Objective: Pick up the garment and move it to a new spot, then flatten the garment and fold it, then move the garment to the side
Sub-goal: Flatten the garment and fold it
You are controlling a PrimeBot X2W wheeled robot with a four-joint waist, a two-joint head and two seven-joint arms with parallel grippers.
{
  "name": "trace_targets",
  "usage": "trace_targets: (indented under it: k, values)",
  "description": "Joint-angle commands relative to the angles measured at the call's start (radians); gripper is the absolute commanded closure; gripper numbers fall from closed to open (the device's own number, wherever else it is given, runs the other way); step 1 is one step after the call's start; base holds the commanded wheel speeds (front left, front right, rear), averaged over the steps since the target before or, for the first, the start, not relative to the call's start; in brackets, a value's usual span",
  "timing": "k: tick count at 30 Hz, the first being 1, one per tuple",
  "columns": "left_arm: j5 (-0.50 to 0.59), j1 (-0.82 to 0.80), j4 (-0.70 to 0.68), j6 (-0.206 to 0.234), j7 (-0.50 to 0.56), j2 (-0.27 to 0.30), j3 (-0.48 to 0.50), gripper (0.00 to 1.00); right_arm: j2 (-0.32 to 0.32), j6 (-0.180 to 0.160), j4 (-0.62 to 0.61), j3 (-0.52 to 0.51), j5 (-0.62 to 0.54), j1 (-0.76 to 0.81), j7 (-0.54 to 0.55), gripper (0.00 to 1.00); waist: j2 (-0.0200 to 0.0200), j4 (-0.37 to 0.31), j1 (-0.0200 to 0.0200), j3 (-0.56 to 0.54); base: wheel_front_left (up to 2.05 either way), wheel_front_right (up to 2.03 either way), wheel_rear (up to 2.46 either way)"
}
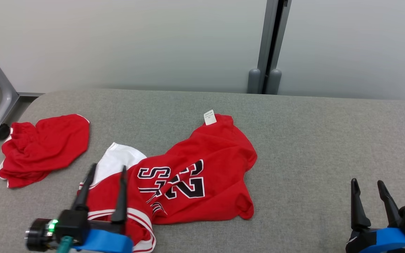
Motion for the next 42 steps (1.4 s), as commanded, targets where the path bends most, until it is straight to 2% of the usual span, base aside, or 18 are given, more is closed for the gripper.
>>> trace_targets:
  k: [1, 6, 9, 24, 27, 33, 37, 42]
  values:
    - [-0.007, -0.008, -0.015, 0.012, -0.004, 0.012, 0.032, 0.00, -0.001, 0.001, 0.000, 0.001, 0.003, 0.019, -0.003, 0.00, 0.0000, 0.001, 0.0000, -0.003, 0.00, 0.00, 0.00]
    - [-0.016, 0.009, -0.028, 0.027, -0.004, 0.022, 0.135, 0.00, -0.001, 0.001, 0.001, 0.005, 0.005, 0.026, -0.003, 0.00, 0.0000, 0.002, 0.0000, -0.007, 0.00, 0.00, 0.00]
    - [-0.012, 0.021, -0.014, 0.019, -0.005, 0.017, 0.175, 0.00, -0.001, 0.001, 0.000, 0.007, 0.008, 0.033, -0.003, 0.00, 0.0000, 0.004, 0.0000, -0.006, 0.00, 0.00, 0.00]
    - [0.056, 0.024, 0.037, -0.036, -0.005, -0.027, 0.233, 0.00, -0.001, 0.001, 0.008, 0.041, -0.005, 0.016, -0.003, 0.00, 0.0000, 0.017, 0.0000, 0.000, 0.00, 0.00, 0.00]
    - [0.064, 0.015, 0.033, -0.045, -0.005, -0.033, 0.241, 0.00, -0.001, 0.001, 0.017, 0.089, -0.014, -0.015, -0.003, 0.00, 0.0000, 0.024, 0.0000, 0.003, 0.00, 0.00, 0.00]
    - [0.076, 0.003, 0.029, -0.062, -0.005, -0.048, 0.242, 0.00, -0.002, 0.001, 0.089, 0.257, -0.009, -0.074, -0.001, 0.00, 0.0000, 0.049, 0.0000, 0.010, 0.00, 0.00, 0.00]
    - [0.086, -0.003, 0.024, -0.072, -0.005, -0.060, 0.236, 0.00, -0.002, 0.001, 0.159, 0.355, 0.004, -0.105, 0.000, 0.00, 0.0000, 0.076, 0.0000, 0.021, 0.00, 0.00, 0.00]
    - [0.099, -0.011, 0.016, -0.079, -0.005, -0.073, 0.226, 0.00, -0.002, 0.001, 0.286, 0.430, -0.007, -0.141, -0.001, 0.00, 0.0000, 0.114, 0.0000, 0.039, 0.00, 0.00, 0.00]
